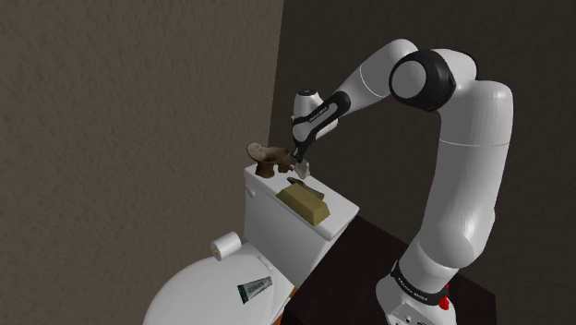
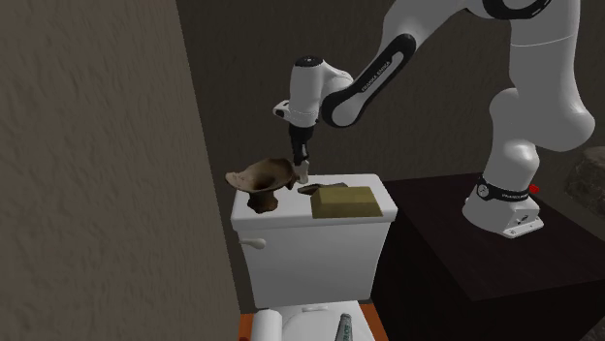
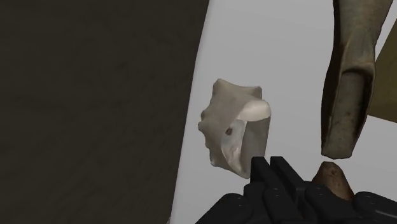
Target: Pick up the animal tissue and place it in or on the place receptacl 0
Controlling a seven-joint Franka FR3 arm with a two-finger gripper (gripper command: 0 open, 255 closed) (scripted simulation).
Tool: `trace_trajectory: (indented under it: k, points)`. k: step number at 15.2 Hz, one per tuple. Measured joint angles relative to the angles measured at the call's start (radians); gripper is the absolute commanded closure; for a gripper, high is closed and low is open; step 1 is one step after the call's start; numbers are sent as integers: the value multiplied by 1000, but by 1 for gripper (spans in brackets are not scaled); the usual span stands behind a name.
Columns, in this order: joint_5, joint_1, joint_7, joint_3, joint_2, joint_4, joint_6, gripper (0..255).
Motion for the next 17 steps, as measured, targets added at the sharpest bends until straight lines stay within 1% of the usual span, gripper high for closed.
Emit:
trace_trajectory:
  k: [4,5,6,7,8,10,12,17]
  points:
    - [0,1,1,0,-1,-1,1,255]
    - [0,1,1,0,-2,-1,1,0]
    - [0,1,1,0,-1,-1,1,0]
    - [-32,21,34,-19,-9,-3,-23,0]
    - [-81,48,86,-43,-10,5,-63,0]
    - [-127,69,136,-63,-3,5,-84,0]
    - [-140,70,149,-70,14,5,-73,0]
    - [-145,58,152,-76,57,9,-33,0]
